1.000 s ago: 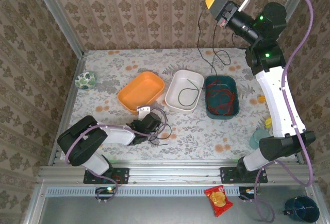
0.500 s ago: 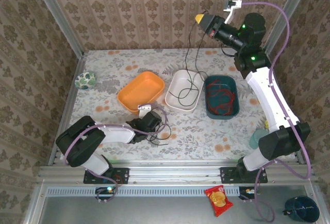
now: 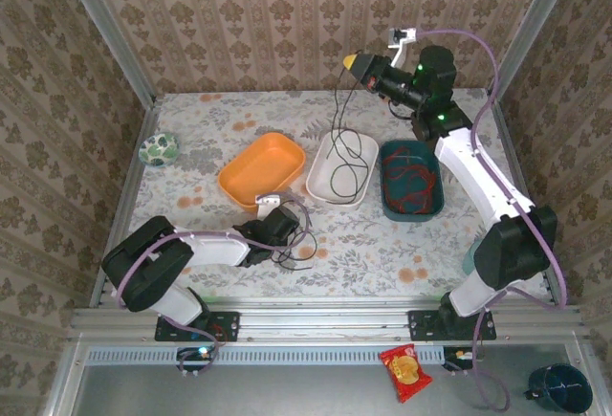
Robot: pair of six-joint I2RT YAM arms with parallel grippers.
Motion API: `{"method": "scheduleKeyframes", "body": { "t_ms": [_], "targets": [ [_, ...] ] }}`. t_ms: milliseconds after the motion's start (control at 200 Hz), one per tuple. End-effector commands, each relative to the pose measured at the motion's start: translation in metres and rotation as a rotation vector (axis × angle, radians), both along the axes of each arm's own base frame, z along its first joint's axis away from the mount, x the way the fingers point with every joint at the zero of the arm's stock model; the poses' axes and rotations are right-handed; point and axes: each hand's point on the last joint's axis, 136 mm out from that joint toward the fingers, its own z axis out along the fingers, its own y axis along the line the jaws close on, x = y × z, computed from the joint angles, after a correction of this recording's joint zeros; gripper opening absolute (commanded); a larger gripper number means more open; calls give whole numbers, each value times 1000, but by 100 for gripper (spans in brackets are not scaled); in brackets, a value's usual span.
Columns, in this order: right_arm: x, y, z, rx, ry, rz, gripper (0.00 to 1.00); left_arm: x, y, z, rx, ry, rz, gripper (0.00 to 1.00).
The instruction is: Untangle the cables
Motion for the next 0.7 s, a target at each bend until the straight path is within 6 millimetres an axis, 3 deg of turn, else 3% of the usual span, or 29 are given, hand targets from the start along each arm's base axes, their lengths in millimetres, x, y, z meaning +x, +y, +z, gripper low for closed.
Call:
{"method": "scheduleKeyframes", "body": {
  "t_ms": [0, 165, 410, 510, 695],
  "targets": [
    [11, -10, -24, -82, 2, -86, 0, -33, 27, -31, 120, 161, -29, 0],
    [21, -33, -63, -175, 40, -230, 0, -33, 26, -33, 120, 166, -29, 0],
    [30, -73, -78, -212, 77, -411, 0, -33, 24, -34, 121, 172, -29, 0],
    [26, -72, -87, -237, 99, -401, 0, -32, 23, -34, 118, 170, -28, 0],
    [4, -45, -133, -288, 188, -298, 0, -29, 19, -31, 113, 161, -33, 0]
  ]
}}
